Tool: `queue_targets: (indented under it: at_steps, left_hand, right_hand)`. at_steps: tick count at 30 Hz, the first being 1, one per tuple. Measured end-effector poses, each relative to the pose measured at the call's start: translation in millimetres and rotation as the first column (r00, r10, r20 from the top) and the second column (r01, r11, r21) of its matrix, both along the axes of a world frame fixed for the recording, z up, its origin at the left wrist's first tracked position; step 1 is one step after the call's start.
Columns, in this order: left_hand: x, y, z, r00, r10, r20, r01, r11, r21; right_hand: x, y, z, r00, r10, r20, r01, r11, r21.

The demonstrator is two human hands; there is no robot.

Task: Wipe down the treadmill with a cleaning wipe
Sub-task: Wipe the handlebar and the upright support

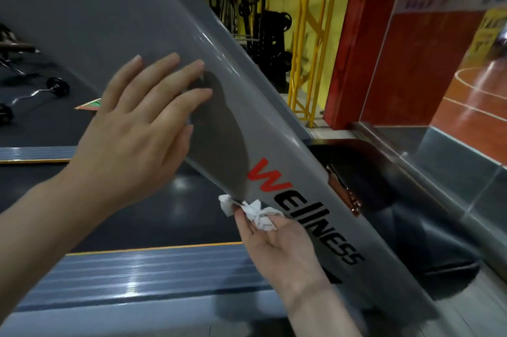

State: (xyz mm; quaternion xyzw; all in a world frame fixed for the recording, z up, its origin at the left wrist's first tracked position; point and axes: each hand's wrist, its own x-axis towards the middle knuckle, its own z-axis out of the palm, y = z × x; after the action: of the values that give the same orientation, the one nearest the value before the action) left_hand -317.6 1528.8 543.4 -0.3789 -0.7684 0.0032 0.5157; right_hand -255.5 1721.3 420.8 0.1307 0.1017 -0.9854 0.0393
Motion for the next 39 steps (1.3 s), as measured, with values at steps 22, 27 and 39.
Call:
queue_targets:
  at_steps: [22,27,39]
  left_hand:
    - [-48,-190,103,0.964,0.258,-0.065,-0.243,0.953,0.179]
    - [-52,-215,114,0.970,0.242,0.006,-0.236,0.941,0.241]
    - [-39,-274,148,0.976,0.205,-0.068,-0.173,0.933,0.315]
  right_hand:
    - [-45,-205,201,0.967,0.046,-0.250,-0.066,0.995,-0.072]
    - [-54,-242,239,0.933,0.090,-0.349,-0.123,0.990,-0.072]
    - [-72,-322,323,0.893,0.153,-0.424,-0.204,0.976,-0.078]
